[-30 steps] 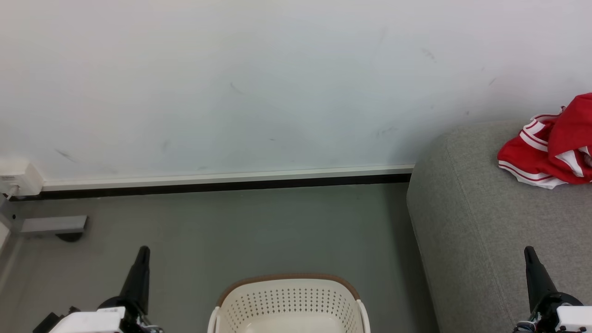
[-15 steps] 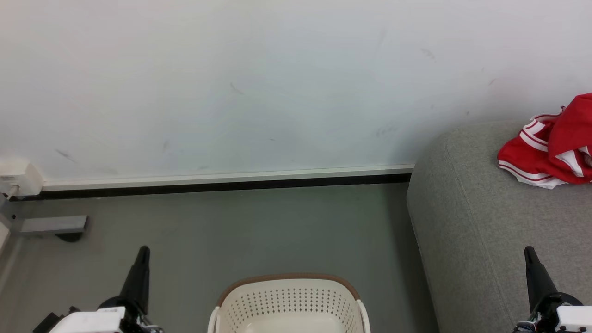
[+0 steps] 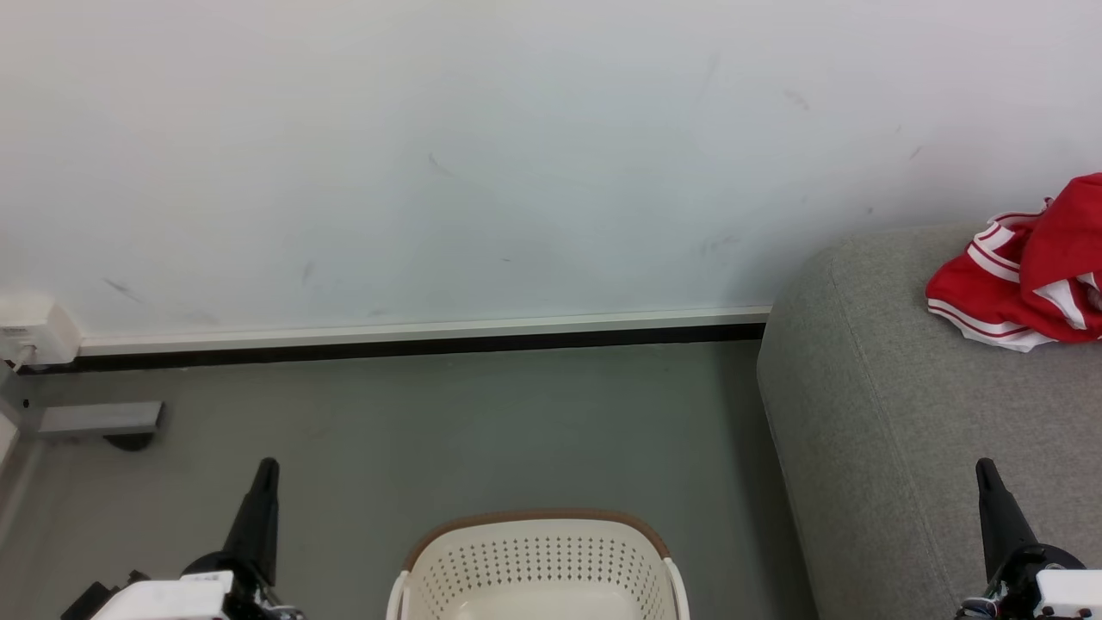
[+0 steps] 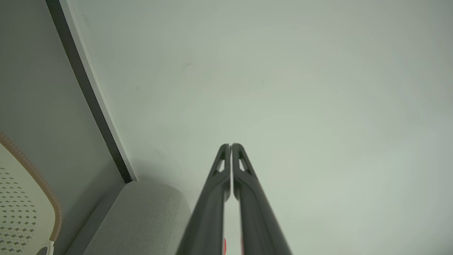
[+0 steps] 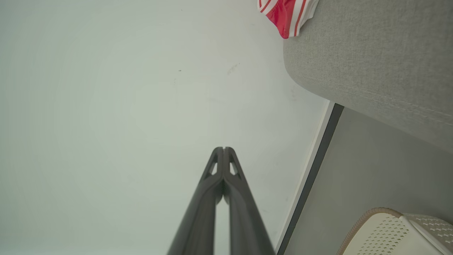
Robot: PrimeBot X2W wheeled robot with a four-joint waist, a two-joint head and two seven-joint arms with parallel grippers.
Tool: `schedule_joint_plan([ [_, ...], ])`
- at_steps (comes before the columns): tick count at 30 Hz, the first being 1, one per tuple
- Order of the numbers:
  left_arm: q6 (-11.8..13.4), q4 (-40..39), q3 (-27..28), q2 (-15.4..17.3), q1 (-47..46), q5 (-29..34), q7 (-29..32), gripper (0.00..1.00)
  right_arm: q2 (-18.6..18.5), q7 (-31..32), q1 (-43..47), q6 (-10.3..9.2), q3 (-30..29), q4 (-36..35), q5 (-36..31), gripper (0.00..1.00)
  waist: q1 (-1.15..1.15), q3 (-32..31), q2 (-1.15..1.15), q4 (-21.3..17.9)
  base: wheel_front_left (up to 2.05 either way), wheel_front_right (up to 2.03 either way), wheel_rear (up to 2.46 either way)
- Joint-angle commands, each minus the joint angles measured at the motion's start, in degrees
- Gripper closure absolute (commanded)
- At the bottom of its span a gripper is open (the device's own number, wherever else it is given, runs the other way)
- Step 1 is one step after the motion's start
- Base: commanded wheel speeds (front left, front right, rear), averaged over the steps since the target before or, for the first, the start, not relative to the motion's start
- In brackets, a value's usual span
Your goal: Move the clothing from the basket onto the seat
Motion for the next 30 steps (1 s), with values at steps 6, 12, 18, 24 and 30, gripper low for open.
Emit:
schedule_joint_plan([
  [6, -0.4, -0.2, 0.1, 0.1, -0.4, -0.8, 0.3, 1.0, -0.5, 0.2, -0.7, -0.12, -0.2, -0.3, 0.1, 1.0, 0.0, 0.0, 0.0, 0.0, 0.0, 0.0, 0.0],
  [12, -0.4, -0.2, 0.1, 0.1, -0.4, -0.8, 0.2, 1.0, -0.5, 0.2, -0.8, -0.12, -0.2, -0.3, 0.1, 1.0, 0.0, 0.0, 0.0, 0.0, 0.0, 0.0, 0.0],
  [18, -0.4, -0.2, 0.1, 0.1, -0.4, -0.8, 0.2, 1.0, -0.5, 0.2, -0.8, -0.12, -0.2, -0.3, 0.1, 1.0, 0.0, 0.0, 0.0, 0.0, 0.0, 0.0, 0.0],
  [24, -0.4, -0.2, 0.1, 0.1, -0.4, -0.8, 0.2, 1.0, -0.5, 0.2, -0.8, -0.12, -0.2, -0.3, 0.1, 1.0, 0.0, 0.0, 0.0, 0.0, 0.0, 0.0, 0.0],
  [30, -0.4, -0.2, 0.1, 0.1, -0.4, -0.8, 0.2, 1.0, -0.5, 0.2, -0.8, -0.12, -0.2, -0.3, 0.1, 1.0, 0.0, 0.0, 0.0, 0.0, 0.0, 0.0, 0.0],
])
